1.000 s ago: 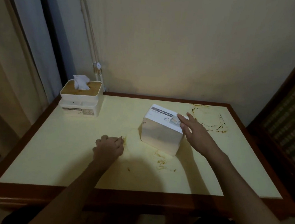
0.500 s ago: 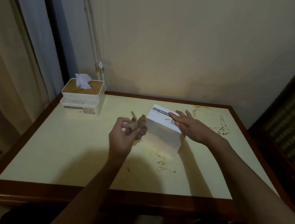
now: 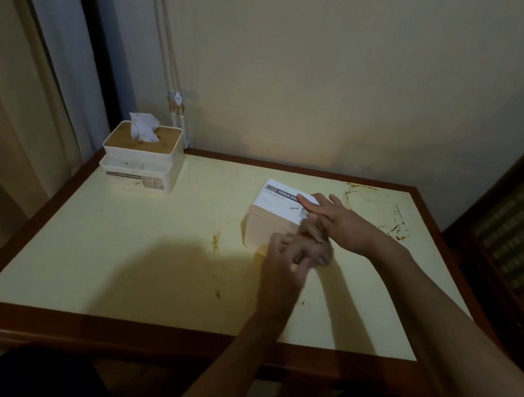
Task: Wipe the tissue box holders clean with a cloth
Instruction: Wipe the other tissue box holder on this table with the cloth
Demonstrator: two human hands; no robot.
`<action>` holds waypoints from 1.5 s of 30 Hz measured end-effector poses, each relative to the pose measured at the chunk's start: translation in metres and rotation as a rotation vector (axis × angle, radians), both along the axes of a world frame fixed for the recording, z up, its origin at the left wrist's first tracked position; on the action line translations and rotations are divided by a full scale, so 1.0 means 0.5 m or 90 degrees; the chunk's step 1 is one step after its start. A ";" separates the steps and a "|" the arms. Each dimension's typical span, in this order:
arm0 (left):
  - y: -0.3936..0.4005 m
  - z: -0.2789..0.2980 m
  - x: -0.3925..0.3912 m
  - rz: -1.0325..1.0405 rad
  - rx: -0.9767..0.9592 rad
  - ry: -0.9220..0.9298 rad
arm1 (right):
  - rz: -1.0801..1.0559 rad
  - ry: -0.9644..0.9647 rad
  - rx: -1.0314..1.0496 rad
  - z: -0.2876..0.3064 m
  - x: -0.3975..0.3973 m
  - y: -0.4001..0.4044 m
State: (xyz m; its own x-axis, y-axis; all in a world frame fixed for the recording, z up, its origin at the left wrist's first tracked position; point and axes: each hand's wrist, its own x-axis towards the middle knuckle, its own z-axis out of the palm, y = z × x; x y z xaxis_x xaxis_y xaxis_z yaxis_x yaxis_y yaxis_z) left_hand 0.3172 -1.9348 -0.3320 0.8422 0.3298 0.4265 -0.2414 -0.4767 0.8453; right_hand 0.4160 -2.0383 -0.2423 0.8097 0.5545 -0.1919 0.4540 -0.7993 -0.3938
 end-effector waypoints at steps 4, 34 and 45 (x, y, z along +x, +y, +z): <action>0.137 0.003 0.051 0.232 -0.108 -0.027 | -0.007 0.014 -0.005 0.006 -0.001 0.000; 0.018 -0.079 0.042 0.151 -0.126 0.076 | -0.036 0.028 0.010 0.004 -0.010 0.009; 0.155 -0.106 0.056 0.112 -0.054 0.176 | -0.033 0.035 0.026 0.000 -0.008 0.004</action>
State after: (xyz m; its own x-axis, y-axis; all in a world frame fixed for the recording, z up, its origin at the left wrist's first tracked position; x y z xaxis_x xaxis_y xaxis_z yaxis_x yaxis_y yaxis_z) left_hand 0.3451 -1.8574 -0.3850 0.8494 0.5046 0.1547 0.0816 -0.4152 0.9061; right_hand 0.4122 -2.0361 -0.2422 0.8261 0.5210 -0.2149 0.3899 -0.8037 -0.4496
